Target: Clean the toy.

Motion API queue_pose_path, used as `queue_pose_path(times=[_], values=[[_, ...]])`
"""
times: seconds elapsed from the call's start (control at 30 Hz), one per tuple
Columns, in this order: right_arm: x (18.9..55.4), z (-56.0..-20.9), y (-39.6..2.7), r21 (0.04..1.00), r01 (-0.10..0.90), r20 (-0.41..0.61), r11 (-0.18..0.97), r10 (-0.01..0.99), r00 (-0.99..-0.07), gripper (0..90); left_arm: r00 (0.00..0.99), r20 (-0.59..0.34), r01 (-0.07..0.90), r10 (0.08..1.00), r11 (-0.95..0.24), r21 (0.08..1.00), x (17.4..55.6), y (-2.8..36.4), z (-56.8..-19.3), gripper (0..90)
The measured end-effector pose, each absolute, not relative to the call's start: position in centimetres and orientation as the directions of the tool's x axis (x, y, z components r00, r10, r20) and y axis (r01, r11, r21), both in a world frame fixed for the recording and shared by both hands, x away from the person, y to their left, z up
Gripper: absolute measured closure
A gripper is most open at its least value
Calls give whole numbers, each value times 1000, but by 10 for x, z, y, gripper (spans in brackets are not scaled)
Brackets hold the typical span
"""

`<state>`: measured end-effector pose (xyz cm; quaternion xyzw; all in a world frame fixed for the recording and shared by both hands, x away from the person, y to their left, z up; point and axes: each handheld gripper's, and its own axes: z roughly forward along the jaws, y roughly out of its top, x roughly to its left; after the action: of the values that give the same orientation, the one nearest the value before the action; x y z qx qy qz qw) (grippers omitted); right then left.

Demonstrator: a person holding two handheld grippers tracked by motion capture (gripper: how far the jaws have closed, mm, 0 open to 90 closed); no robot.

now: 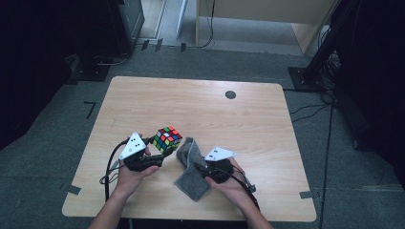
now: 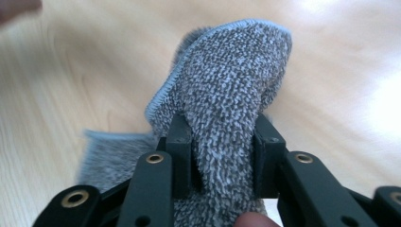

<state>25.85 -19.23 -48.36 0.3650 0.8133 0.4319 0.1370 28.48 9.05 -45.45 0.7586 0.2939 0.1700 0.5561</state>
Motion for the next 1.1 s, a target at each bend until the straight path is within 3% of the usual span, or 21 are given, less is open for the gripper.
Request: queue_pose_path(times=[0.17,0.4,0.5,0.73,0.87,1.0,1.1], values=[[254,-461,-217,895,403,131,189,753,-644,681,811,-55,253,582,-264,931,282,80,-458,339],[240,-431,-234,965,262,201,-13,683,-703,675,882,-85,271,464,-350,897,278,58,-467,339],[235,-426,-227,970,244,196,-14,642,-741,652,904,-40,221,425,-386,896,271,50,-466,339],[241,-437,-224,944,327,283,-44,619,-732,640,935,17,118,354,-357,927,258,48,-455,341],[249,-444,-230,929,368,303,-29,629,-716,647,933,0,122,360,-315,941,261,56,-451,343],[255,-455,-230,912,404,251,64,694,-675,651,932,-42,137,361,-242,961,263,64,-445,343],[252,-452,-229,925,377,242,49,689,-683,652,922,-15,136,386,-287,948,265,63,-447,343]])
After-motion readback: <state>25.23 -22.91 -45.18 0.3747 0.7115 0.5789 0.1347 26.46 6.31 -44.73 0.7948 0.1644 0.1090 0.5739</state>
